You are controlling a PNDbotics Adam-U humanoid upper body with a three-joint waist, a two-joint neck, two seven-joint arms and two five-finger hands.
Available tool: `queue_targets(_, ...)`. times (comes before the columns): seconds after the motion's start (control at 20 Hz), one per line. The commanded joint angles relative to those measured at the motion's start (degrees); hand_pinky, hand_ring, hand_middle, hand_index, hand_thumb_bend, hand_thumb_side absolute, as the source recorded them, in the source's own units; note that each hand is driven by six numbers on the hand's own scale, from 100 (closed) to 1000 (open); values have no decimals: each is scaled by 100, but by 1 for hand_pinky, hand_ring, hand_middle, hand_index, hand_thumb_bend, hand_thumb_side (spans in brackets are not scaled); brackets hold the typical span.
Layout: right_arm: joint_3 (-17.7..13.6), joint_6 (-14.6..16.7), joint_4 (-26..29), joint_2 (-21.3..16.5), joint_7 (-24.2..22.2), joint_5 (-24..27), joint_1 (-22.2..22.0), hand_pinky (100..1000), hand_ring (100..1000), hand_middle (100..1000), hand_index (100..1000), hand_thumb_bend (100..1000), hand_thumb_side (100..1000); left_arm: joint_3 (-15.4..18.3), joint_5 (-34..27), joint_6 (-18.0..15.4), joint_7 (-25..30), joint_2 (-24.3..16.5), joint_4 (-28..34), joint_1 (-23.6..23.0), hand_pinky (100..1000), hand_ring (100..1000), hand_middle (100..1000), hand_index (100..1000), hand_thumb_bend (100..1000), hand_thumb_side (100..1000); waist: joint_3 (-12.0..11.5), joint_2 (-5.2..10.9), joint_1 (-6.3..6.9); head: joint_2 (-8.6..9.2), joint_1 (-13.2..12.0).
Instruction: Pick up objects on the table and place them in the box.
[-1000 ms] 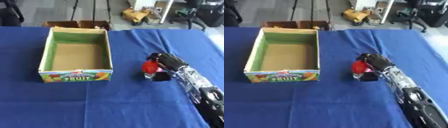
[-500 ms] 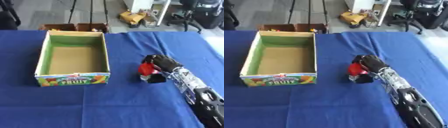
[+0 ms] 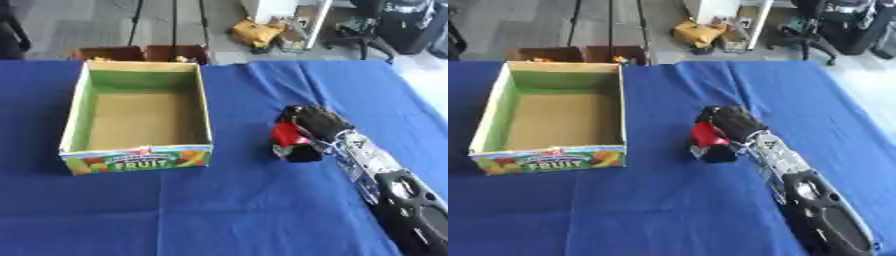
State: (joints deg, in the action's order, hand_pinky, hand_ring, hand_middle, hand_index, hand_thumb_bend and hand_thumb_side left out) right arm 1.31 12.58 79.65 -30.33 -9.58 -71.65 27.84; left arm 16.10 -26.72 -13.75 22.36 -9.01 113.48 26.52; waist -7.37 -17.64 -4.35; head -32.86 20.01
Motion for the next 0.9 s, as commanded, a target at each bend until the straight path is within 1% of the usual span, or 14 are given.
queue_targets(0.05, 49, 77, -34, -138, -24, -193, 81, 437, 556, 724, 780, 177, 881, -28, -28, 5, 28, -47, 112, 63, 697, 672, 726, 875, 100, 871, -4, 94, 46, -159, 192)
queue_targets(0.3, 88, 205, -54, -168, -117, -275, 132, 438, 559, 727, 783, 191, 898, -39, -41, 13, 43, -31, 112, 51, 696, 672, 726, 874, 100, 871, -17, 105, 55, -324, 413)
queue_targets(0.5, 107, 250, -50, -186, -153, -264, 161, 429, 548, 718, 777, 156, 884, -48, -52, 15, 54, -27, 112, 46, 695, 672, 726, 874, 100, 870, -20, 110, 67, -402, 553)
queue_targets(0.7, 124, 257, -76, -190, -168, -236, 185, 398, 526, 688, 760, 137, 844, -52, -64, 10, 62, -20, 112, 41, 695, 671, 726, 874, 100, 869, -26, 113, 87, -356, 525)
queue_targets(0.8, 126, 245, -65, -173, -140, -210, 178, 388, 519, 689, 760, 131, 837, -49, -64, 5, 67, -21, 112, 35, 694, 671, 726, 874, 100, 869, -21, 108, 96, -296, 450)
queue_targets(0.9, 118, 213, -11, -133, -99, -173, 150, 381, 513, 685, 762, 132, 840, -39, -59, -4, 69, -26, 112, 28, 694, 670, 726, 874, 100, 869, -6, 97, 103, -193, 304)
